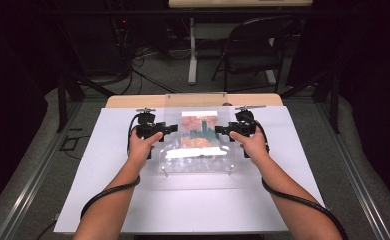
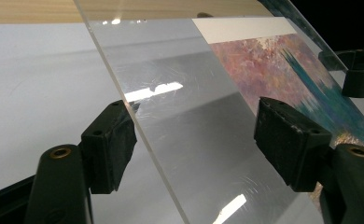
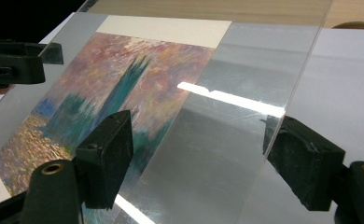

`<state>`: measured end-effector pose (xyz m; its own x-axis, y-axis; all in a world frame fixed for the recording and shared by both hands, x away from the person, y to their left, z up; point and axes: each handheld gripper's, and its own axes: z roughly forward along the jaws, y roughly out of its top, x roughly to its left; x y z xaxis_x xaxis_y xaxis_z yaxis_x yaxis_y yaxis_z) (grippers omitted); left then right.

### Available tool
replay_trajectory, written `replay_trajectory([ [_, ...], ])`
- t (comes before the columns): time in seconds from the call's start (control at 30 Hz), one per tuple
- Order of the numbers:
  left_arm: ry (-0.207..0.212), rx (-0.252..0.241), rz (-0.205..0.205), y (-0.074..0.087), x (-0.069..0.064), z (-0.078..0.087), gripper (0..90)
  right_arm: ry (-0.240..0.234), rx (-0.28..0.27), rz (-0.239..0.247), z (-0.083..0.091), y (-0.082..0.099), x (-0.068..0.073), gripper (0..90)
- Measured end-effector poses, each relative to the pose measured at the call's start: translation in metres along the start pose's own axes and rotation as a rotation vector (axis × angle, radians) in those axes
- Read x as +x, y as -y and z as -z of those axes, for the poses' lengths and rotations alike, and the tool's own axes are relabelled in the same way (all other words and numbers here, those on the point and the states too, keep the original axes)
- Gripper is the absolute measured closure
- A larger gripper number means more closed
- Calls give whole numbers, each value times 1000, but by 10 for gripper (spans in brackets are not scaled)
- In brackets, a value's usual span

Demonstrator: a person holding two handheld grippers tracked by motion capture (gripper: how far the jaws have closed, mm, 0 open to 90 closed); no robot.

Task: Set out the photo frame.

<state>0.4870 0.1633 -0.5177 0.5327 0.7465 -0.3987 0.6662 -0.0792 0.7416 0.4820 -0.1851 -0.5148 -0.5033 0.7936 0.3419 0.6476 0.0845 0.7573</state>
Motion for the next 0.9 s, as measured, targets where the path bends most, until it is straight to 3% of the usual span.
replay_trajectory([
  [0.9, -3, -36, -74, -3, -17, 29, 389, 14, -40, 121, 25, -1, 20, 241],
])
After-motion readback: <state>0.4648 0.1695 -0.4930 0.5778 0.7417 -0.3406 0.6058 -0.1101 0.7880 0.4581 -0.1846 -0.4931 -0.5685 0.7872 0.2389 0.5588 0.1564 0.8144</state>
